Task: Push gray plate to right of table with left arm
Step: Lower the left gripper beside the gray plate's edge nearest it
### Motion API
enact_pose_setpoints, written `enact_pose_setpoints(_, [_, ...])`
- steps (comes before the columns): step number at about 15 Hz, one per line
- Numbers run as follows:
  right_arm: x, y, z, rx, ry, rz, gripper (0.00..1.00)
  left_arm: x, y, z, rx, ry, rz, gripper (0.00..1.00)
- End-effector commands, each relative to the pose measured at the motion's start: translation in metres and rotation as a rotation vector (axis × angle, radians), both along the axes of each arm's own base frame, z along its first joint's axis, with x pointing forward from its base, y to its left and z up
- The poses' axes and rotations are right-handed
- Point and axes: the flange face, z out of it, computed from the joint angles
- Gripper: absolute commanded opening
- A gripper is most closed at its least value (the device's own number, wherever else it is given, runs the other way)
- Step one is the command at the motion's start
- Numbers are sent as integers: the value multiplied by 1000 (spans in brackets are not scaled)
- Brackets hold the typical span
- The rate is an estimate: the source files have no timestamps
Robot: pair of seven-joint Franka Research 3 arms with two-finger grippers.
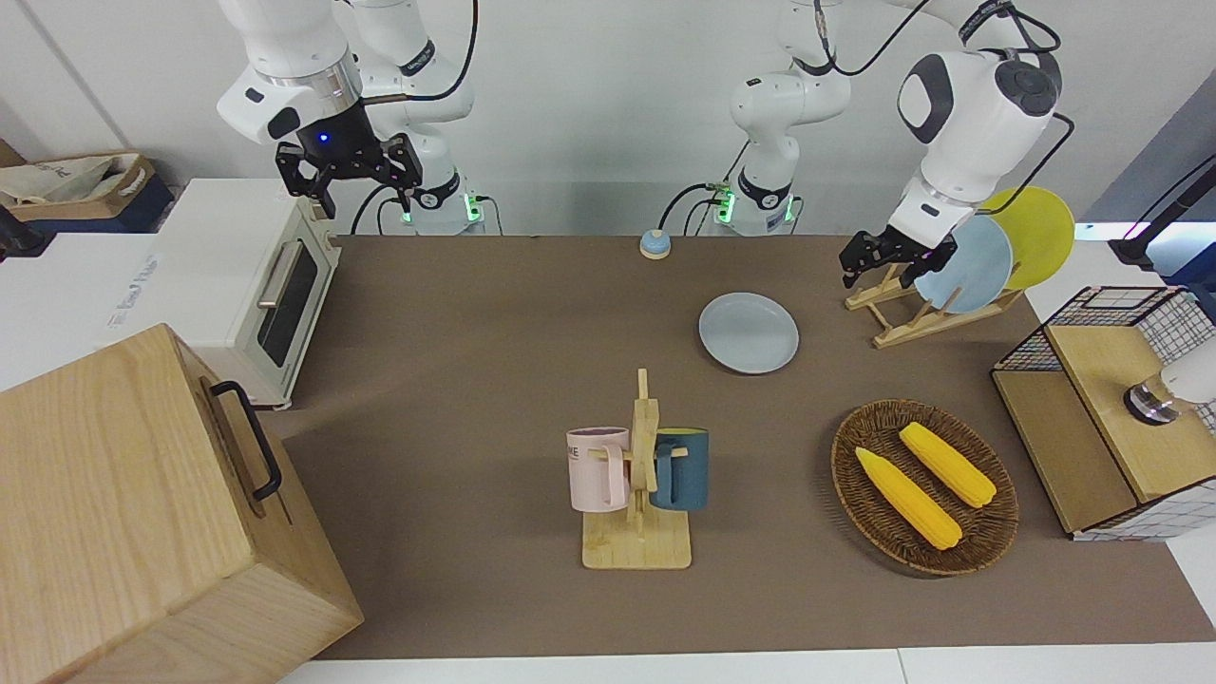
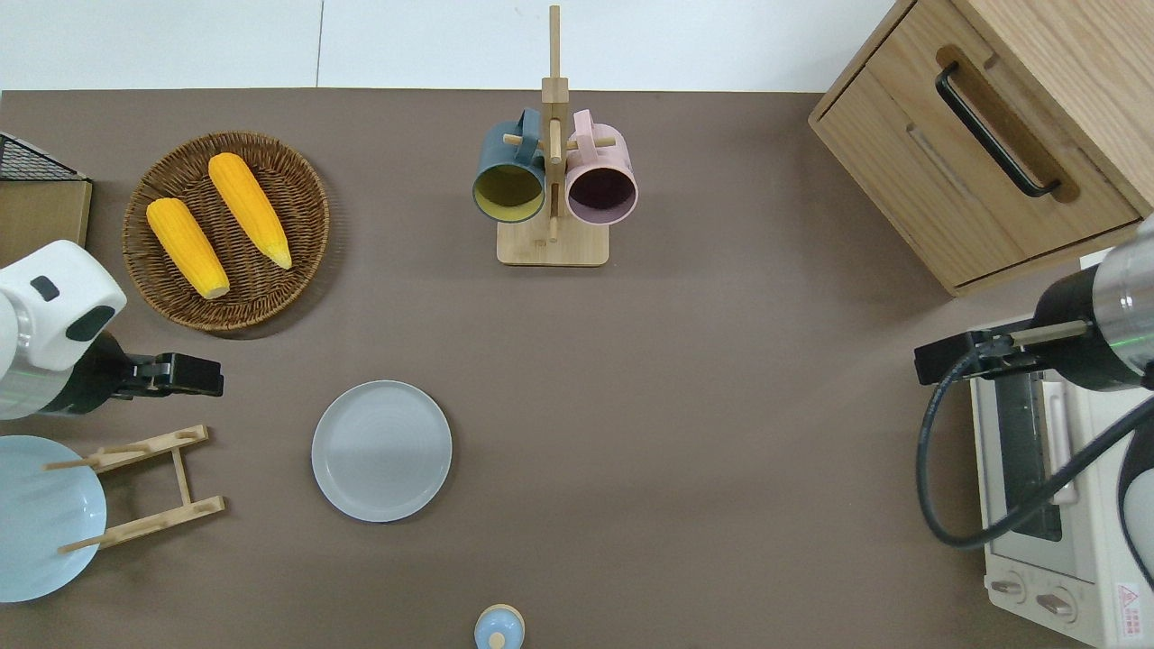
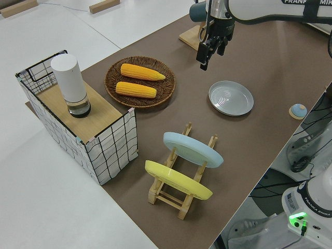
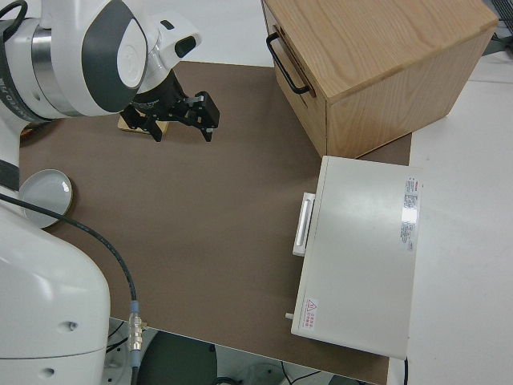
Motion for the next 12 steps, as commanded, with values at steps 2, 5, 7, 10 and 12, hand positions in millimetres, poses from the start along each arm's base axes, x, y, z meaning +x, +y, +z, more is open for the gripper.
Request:
enact_pose_setpoints(2, [-4,-2,3,7,6,-2,983,-26,-6,-53,-6,-43,16,995])
enact_pose_setpoints(5, [-4,-2,3,7,4,-2,983,-39,-9,-89,-20,-66,35,993])
enact_pose_setpoints(7, [-4,-2,3,8,6,-2,983,-48,-19,-112,-33,-81,35,993])
enact_pose_setpoints(10, [-3,-3,3,7,6,-3,983,-62,-31,-146,-35,-98,26,993])
enact_pose_setpoints(12, [-4,-2,3,7,6,-3,983,-66,-38,-160,-33,-100,12,993])
